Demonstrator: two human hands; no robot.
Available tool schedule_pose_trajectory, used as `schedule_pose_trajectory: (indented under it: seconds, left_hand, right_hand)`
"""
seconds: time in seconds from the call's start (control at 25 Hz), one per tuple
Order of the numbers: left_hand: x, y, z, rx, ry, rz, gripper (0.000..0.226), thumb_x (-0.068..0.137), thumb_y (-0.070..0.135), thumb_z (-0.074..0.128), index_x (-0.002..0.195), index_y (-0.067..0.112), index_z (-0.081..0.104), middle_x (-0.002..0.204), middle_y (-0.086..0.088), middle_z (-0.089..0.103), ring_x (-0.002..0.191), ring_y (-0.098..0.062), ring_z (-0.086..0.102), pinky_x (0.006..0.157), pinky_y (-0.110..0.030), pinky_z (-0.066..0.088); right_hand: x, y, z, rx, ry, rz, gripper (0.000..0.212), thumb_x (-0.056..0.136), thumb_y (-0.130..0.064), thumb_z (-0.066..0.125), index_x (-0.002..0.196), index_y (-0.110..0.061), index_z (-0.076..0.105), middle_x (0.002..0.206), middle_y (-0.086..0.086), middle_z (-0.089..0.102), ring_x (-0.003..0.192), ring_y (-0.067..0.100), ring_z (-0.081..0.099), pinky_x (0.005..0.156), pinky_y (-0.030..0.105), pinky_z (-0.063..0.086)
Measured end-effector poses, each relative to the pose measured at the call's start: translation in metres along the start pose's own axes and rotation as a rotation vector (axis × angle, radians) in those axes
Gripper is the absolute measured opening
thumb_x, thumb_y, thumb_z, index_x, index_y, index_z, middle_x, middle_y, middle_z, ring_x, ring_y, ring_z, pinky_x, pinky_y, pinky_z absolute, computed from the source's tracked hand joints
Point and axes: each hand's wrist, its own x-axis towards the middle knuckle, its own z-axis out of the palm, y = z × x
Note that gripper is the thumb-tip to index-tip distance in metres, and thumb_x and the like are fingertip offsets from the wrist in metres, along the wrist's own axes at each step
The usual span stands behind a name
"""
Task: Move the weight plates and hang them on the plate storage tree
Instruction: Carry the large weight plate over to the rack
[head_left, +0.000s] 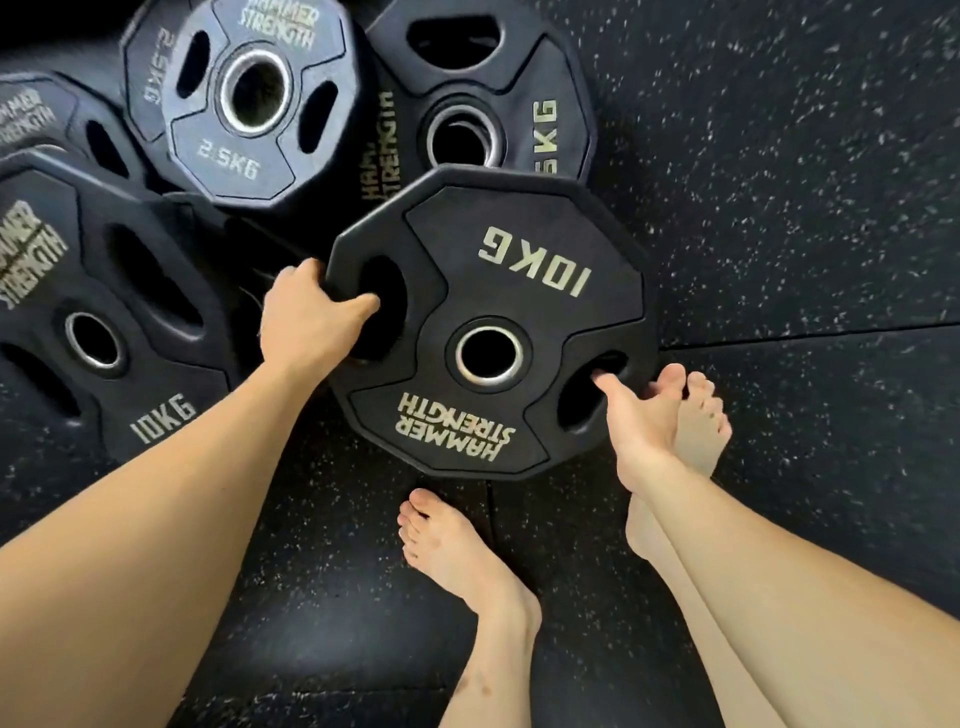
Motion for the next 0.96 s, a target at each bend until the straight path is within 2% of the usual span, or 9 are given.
schedule_pose_trajectory:
  seconds: [0.08, 0.16, 0.28, 0.4, 0.48, 0.56, 0.64, 0.8, 0.96]
  left_hand:
    - [0.005, 0.001, 0.003, 0.004, -0.013, 0.007, 0.038, 0.072, 0.036, 0.072, 0.105, 0.017, 0.068, 0.105, -0.006, 0.055, 0.101, -0.029, 0.057, 0.083, -0.035, 0.046]
    - [0.008, 0.006, 0.001, 0.025, -0.075, -0.003, 0.037, 0.074, 0.032, 0.071, 0.109, 0.021, 0.067, 0.106, -0.004, 0.054, 0.102, -0.028, 0.056, 0.086, -0.035, 0.046]
    - [0.001, 0.009, -0.01, -0.104, -0.202, -0.113, 0.033, 0.07, 0.021, 0.068, 0.101, 0.029, 0.063, 0.099, 0.002, 0.063, 0.096, -0.024, 0.059, 0.081, -0.034, 0.051]
    - [-0.028, 0.006, -0.028, -0.277, -0.274, -0.19, 0.033, 0.063, 0.009, 0.064, 0.091, 0.028, 0.063, 0.088, 0.004, 0.066, 0.088, -0.022, 0.062, 0.077, -0.037, 0.055]
    - [-0.066, 0.007, -0.051, -0.391, -0.316, -0.219, 0.034, 0.068, 0.002, 0.061, 0.096, 0.021, 0.062, 0.088, 0.001, 0.065, 0.084, -0.02, 0.059, 0.077, -0.036, 0.053]
    - [-0.109, 0.01, -0.081, -0.47, -0.309, -0.243, 0.032, 0.07, 0.002, 0.06, 0.098, 0.016, 0.061, 0.088, -0.002, 0.064, 0.084, -0.02, 0.059, 0.076, -0.036, 0.052]
    - [-0.156, 0.016, -0.118, -0.559, -0.27, -0.267, 0.03, 0.069, 0.004, 0.059, 0.095, 0.018, 0.06, 0.088, -0.002, 0.065, 0.084, -0.021, 0.06, 0.076, -0.038, 0.053]
    - [-0.256, 0.038, -0.218, -0.764, -0.208, -0.234, 0.016, 0.079, 0.002, 0.06, 0.091, 0.011, 0.056, 0.077, -0.007, 0.059, 0.068, -0.021, 0.054, 0.063, -0.032, 0.047]
    - [-0.371, 0.046, -0.335, -1.077, -0.181, -0.137, 0.018, 0.088, 0.02, 0.067, 0.087, 0.013, 0.051, 0.065, -0.007, 0.048, 0.049, -0.018, 0.043, 0.051, -0.027, 0.039]
  right_hand:
    - [-0.004, -0.017, 0.004, 0.296, -0.178, 0.199, 0.074, 0.087, -0.05, 0.064, 0.145, -0.013, 0.034, 0.15, 0.008, 0.037, 0.137, 0.031, 0.036, 0.112, 0.04, 0.029]
    - [-0.011, -0.037, 0.001, 0.36, -0.231, 0.231, 0.073, 0.093, -0.033, 0.062, 0.149, -0.009, 0.023, 0.154, 0.01, 0.031, 0.14, 0.029, 0.032, 0.112, 0.039, 0.027]
    - [0.002, -0.027, -0.009, 0.295, -0.266, 0.254, 0.073, 0.09, -0.042, 0.06, 0.146, -0.01, 0.026, 0.151, 0.008, 0.031, 0.136, 0.029, 0.034, 0.107, 0.039, 0.03]
    - [-0.014, -0.026, -0.042, 0.068, -0.177, 0.096, 0.084, 0.069, -0.066, 0.053, 0.136, -0.016, 0.045, 0.14, 0.005, 0.048, 0.128, 0.03, 0.044, 0.109, 0.045, 0.033]
    - [-0.036, -0.029, -0.083, 0.271, -0.267, 0.097, 0.068, 0.067, -0.053, 0.062, 0.121, -0.013, 0.058, 0.118, 0.004, 0.064, 0.113, 0.026, 0.056, 0.103, 0.043, 0.041]
    - [-0.064, -0.035, -0.133, 0.419, -0.338, 0.057, 0.027, 0.076, -0.028, 0.068, 0.098, -0.013, 0.067, 0.093, 0.003, 0.07, 0.095, 0.023, 0.064, 0.093, 0.039, 0.048]
    - [-0.1, -0.042, -0.191, 0.452, -0.376, -0.052, 0.008, 0.081, -0.021, 0.069, 0.089, -0.02, 0.067, 0.089, -0.001, 0.071, 0.089, 0.018, 0.066, 0.088, 0.037, 0.049]
    - [-0.187, -0.063, -0.308, 0.484, -0.442, -0.183, 0.017, 0.065, -0.029, 0.073, 0.075, -0.019, 0.064, 0.07, 0.004, 0.066, 0.068, 0.023, 0.061, 0.074, 0.045, 0.051]
    - [-0.299, -0.078, -0.439, 0.565, -0.507, -0.383, 0.016, 0.077, -0.011, 0.074, 0.073, -0.021, 0.062, 0.059, 0.002, 0.06, 0.05, 0.02, 0.052, 0.059, 0.037, 0.043]
